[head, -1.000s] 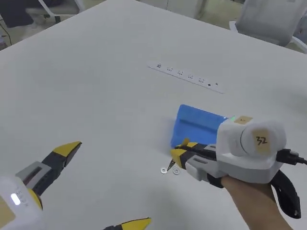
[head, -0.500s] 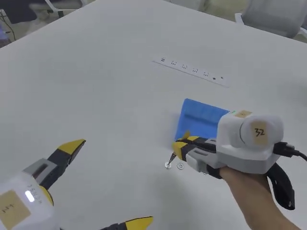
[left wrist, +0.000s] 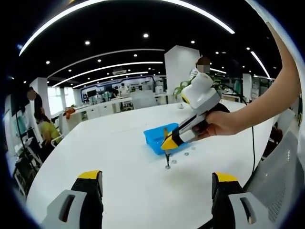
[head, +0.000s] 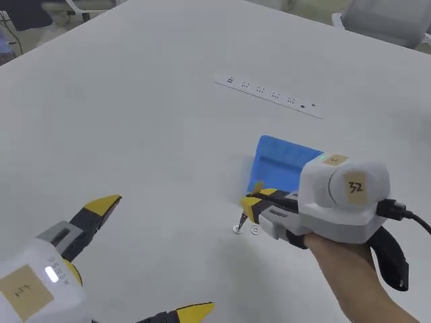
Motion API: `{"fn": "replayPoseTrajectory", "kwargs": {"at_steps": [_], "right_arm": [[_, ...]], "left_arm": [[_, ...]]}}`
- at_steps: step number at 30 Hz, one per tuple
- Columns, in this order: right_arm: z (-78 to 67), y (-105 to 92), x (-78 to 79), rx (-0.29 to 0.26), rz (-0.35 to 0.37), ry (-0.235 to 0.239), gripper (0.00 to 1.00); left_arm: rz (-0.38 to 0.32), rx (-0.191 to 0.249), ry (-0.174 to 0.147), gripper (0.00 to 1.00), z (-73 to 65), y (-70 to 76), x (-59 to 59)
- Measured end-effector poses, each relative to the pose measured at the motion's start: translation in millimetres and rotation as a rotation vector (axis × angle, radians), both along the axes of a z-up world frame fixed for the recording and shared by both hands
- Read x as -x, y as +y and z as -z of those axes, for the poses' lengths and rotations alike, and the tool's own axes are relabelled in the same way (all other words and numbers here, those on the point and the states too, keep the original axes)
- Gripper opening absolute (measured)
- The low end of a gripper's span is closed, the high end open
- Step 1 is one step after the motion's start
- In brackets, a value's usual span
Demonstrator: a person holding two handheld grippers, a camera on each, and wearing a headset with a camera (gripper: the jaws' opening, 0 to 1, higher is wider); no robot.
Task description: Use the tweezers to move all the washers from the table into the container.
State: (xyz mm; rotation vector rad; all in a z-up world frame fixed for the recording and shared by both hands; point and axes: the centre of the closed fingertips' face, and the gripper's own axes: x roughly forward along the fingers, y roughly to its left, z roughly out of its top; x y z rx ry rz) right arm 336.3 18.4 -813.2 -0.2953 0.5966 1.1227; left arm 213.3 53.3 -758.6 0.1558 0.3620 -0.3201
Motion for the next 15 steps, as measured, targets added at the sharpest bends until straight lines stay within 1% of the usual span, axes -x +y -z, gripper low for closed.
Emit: {"fn": "replayPoseTrajectory", "kwargs": {"at_steps": [4, 7, 9, 15], "right_arm": [[-0.2, 0.5, 0.3, 0.0, 0.001, -0.001, 0.03], [-0.5, 1.2, 1.0, -0.002, 0.002, 0.0, 0.03], [-0.2, 2.1, 1.4, -0.005, -0.001, 0.0, 0.03], [-0.5, 1.7, 0.5, 0.009, -0.007, -0.018, 0.03]], "left_arm": [[0.002, -0.006, 0.001, 0.97, -1.0, -0.8, 0.3], [0.002, -0.015, 0.009, 0.96, -0.3, -1.0, 0.6], [0.003, -0.015, 0.007, 0.96, -1.0, -0.6, 0.8], [0.001, -0.021, 0.013, 0.96, 0.1, 1.4, 1.5]]}}
